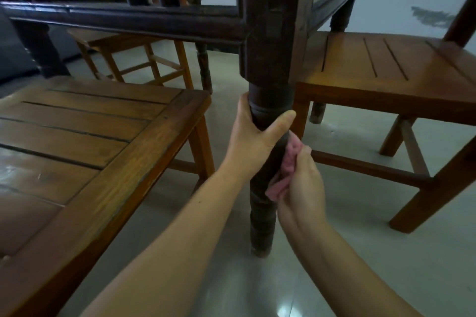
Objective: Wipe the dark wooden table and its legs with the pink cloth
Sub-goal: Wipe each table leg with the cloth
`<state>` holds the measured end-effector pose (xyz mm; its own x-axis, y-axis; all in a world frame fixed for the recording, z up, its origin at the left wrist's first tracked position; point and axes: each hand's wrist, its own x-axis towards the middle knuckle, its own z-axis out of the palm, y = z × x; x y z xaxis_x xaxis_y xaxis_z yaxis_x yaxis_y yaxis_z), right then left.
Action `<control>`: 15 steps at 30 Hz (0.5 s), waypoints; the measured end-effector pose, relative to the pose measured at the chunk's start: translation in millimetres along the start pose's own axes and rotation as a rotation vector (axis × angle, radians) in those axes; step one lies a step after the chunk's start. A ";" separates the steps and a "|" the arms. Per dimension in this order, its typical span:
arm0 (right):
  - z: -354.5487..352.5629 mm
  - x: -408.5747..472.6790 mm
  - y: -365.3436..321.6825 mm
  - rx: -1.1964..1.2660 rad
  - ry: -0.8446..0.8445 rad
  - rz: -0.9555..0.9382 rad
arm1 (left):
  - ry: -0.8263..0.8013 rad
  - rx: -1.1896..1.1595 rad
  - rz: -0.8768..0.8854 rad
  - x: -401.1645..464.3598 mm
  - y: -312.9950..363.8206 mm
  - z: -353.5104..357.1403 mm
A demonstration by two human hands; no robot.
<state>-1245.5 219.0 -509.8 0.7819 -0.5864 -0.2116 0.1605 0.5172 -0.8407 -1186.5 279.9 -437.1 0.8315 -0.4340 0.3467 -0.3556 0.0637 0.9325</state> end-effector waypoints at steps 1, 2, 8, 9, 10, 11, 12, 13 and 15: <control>2.8 -3.2 2.0 -0.018 0.008 -0.015 | -0.001 -0.010 0.000 -0.2 -0.5 0.2; 4.8 -7.8 7.5 -0.047 0.013 -0.022 | -0.004 -0.020 -0.004 -0.4 -0.8 0.2; -0.4 -17.4 43.9 -0.118 0.227 0.174 | -0.027 -0.049 -0.031 -1.8 3.9 -1.5; 1.6 -18.4 41.1 -0.081 0.222 0.199 | -0.023 -0.045 -0.036 -2.4 4.2 -1.2; 5.0 -19.3 35.0 -0.026 0.201 0.208 | -0.021 -0.041 -0.039 -2.5 4.6 -1.3; 8.9 -20.5 27.4 0.031 0.170 0.183 | -0.021 -0.036 -0.044 -2.5 4.8 -1.4; 12.0 -20.0 20.2 0.084 0.132 0.126 | -0.018 -0.032 -0.047 -2.0 4.2 -1.6; 14.7 -20.1 12.2 0.114 0.081 0.053 | -0.014 -0.027 -0.051 -1.7 3.2 -1.6; 22.6 -20.6 -1.2 0.067 0.026 -0.104 | -0.003 -0.024 -0.052 -2.1 3.4 -2.1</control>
<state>-1248.1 244.5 -493.1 0.7431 -0.6548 -0.1383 0.2805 0.4923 -0.8240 -1188.5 282.9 -434.4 0.8474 -0.4399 0.2975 -0.3014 0.0628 0.9514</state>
